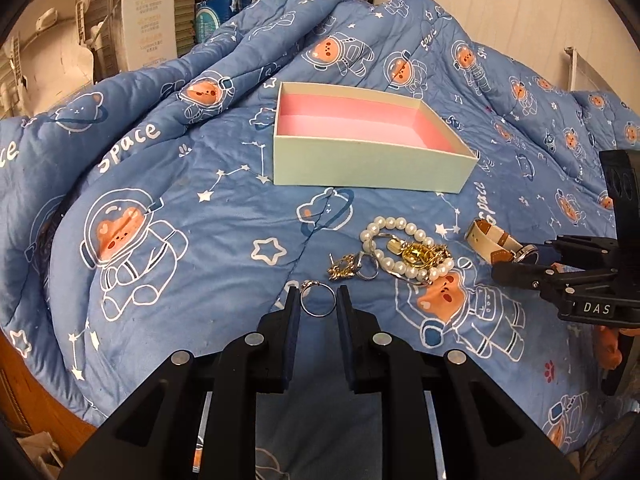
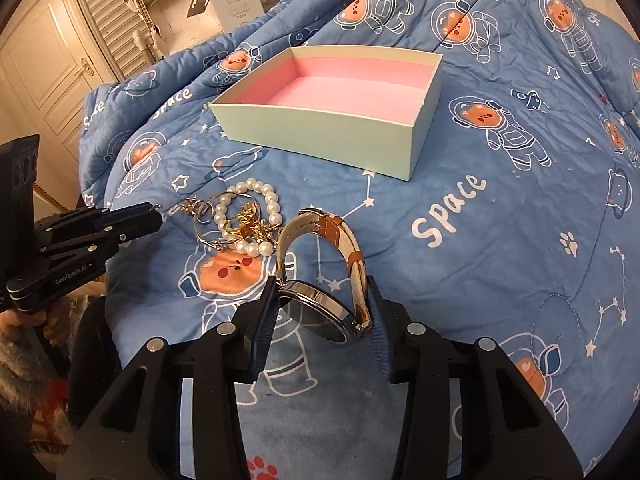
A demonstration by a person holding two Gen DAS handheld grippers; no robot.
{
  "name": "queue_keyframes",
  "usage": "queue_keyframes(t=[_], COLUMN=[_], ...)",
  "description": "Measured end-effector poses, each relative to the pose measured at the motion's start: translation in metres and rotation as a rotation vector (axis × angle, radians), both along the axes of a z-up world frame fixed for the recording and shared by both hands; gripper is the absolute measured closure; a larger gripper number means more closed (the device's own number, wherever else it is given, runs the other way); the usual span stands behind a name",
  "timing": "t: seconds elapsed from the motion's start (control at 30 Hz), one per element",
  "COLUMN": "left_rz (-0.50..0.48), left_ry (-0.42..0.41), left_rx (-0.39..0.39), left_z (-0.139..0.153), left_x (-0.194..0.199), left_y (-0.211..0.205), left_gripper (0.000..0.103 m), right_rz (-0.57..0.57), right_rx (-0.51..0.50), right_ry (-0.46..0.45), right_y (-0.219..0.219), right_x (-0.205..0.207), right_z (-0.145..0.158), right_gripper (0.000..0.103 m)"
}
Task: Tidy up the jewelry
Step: 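Pinch the silver ring with the left gripper while the right gripper lifts the watch toward the box, then lower the watch and ring into the pink box and open both grippers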
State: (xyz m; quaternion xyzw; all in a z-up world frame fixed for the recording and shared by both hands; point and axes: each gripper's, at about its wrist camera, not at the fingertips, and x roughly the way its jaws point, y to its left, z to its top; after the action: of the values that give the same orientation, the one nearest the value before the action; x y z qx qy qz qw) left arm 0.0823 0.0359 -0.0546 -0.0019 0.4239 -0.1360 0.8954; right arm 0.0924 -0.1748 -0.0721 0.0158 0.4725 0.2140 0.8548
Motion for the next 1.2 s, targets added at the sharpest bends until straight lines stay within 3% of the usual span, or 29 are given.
queue_keyframes(t=[0.13, 0.23, 0.4, 0.5, 0.77, 0.93, 1.2], left_rz=[-0.034, -0.062, -0.091, -0.092, -0.153, -0.191, -0.203], left_ry=[-0.032, -0.063, -0.086, -0.059, 0.042, 0.079, 0.129], left_rx=[-0.043, -0.034, -0.016, -0.011, 0.033, 0.093, 0.127], left_z=[0.018, 0.035, 0.057, 0.061, 0.044, 0.026, 0.009], left_x=[0.010, 0.026, 0.066, 0.099, 0.164, 0.174, 0.184], left_y=[-0.008, -0.019, -0.029, -0.031, -0.054, -0.061, -0.063], left_gripper=[0.085, 0.085, 0.085, 0.085, 0.085, 0.085, 0.085], right_rz=[0.026, 0.048, 0.065, 0.063, 0.080, 0.106, 0.157], right_rx=[0.036, 0.042, -0.008, -0.032, -0.135, -0.192, -0.244], right_ry=[-0.025, -0.055, -0.110, -0.116, -0.101, -0.059, 0.012], right_y=[-0.002, 0.001, 0.007, 0.011, 0.030, 0.035, 0.042], right_x=[0.003, 0.016, 0.053, 0.083, 0.155, 0.177, 0.196], right_z=[0.021, 0.036, 0.055, 0.061, 0.055, 0.039, 0.017], right_gripper=[0.061, 0.061, 0.061, 0.061, 0.061, 0.061, 0.061])
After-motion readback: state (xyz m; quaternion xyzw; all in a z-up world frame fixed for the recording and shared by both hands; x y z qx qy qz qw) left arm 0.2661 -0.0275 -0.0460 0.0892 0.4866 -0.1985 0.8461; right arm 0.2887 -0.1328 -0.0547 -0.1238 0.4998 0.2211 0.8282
